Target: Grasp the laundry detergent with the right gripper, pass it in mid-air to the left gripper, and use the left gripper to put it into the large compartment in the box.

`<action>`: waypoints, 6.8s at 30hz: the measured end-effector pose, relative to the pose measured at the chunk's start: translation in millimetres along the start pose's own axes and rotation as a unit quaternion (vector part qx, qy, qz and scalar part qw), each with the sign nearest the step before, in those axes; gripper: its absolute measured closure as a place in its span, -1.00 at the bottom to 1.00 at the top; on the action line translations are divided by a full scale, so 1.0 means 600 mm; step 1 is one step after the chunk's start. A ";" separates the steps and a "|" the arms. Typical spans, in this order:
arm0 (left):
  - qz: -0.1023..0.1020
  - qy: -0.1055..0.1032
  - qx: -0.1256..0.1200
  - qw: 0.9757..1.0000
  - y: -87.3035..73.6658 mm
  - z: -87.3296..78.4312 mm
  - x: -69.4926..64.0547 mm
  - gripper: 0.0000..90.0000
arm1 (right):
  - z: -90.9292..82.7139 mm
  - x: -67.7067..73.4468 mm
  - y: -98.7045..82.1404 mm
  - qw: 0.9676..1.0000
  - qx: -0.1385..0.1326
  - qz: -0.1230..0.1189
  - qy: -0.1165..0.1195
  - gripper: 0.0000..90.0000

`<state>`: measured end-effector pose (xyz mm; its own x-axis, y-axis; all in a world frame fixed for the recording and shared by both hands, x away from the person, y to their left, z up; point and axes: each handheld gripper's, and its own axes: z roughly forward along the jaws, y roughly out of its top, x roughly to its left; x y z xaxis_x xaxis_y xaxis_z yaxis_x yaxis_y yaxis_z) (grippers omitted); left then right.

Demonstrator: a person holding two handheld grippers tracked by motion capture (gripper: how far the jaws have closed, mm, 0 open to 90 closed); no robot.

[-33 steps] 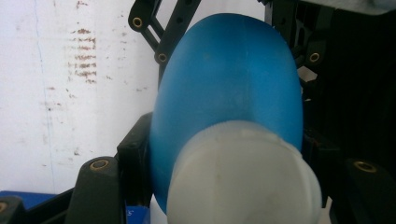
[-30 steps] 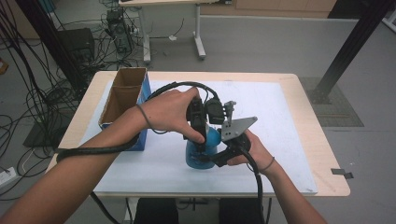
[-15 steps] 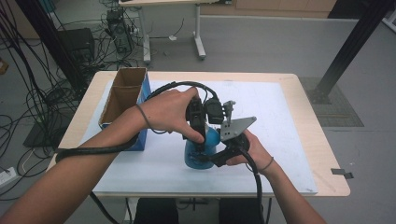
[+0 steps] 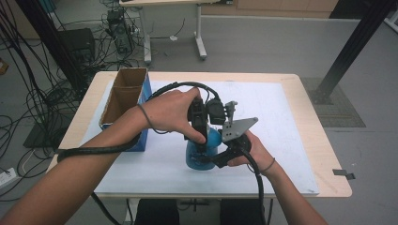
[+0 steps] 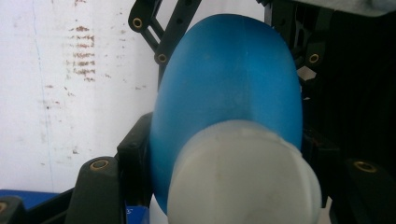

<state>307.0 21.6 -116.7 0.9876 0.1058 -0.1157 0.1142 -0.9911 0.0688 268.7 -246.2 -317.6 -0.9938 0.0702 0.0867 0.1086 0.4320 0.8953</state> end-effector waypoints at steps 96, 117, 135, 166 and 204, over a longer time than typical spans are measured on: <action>-0.039 0.031 -0.051 0.997 -0.032 -0.095 -0.014 -0.17 | -0.015 0.020 -0.064 0.997 -0.049 0.041 -0.050 -0.92; -0.144 0.068 -0.098 0.982 -0.058 -0.179 -0.013 -0.17 | -0.017 0.023 -0.063 0.997 -0.048 0.040 -0.055 -0.92; -0.308 0.087 -0.128 0.939 -0.089 -0.213 0.027 -0.17 | -0.018 0.024 -0.056 0.996 -0.046 0.037 -0.061 -0.92; -0.520 0.120 -0.130 0.836 -0.206 -0.251 0.110 -0.17 | -0.016 0.027 -0.051 0.996 -0.044 0.036 -0.067 -0.92; -0.639 0.119 -0.084 0.755 -0.334 -0.200 0.148 -0.17 | -0.017 0.037 -0.040 0.996 -0.043 0.030 -0.069 -0.92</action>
<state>384.7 239.5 -22.1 0.0476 0.9988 -0.0138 0.9828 -0.0444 0.1794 243.7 -264.4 -332.8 -0.9720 0.2188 0.0855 0.1589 0.3446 0.9252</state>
